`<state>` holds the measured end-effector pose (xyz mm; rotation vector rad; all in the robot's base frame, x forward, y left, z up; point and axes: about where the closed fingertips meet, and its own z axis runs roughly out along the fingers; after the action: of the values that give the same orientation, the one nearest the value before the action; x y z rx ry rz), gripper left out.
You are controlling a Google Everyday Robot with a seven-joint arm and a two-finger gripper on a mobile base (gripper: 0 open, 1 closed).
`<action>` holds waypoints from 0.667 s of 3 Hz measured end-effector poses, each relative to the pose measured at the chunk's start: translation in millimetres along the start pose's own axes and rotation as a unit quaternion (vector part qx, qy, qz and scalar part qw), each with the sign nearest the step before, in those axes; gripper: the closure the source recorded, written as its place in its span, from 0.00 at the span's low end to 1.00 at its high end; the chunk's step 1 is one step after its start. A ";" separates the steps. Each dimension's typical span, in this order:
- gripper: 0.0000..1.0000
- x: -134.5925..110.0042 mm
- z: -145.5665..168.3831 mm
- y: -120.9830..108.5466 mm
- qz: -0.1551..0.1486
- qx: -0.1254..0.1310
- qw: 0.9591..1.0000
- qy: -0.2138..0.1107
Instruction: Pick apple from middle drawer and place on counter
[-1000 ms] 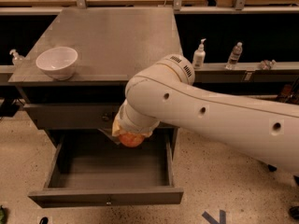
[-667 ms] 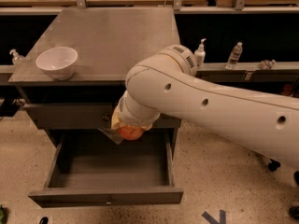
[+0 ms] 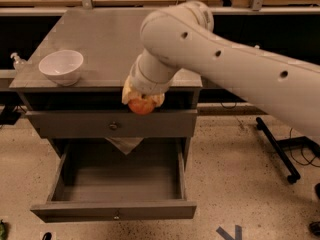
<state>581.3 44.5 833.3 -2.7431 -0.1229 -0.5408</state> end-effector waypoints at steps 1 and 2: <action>1.00 51.5 -12.5 -2.1 0.014 0.006 1.000 0.011; 1.00 87.1 -22.9 11.6 0.068 0.003 0.997 0.024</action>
Offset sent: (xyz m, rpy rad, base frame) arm 0.1139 -0.0437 0.0744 0.1550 0.0615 -0.3938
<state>655.4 27.3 882.9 -2.7059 0.0746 -0.5678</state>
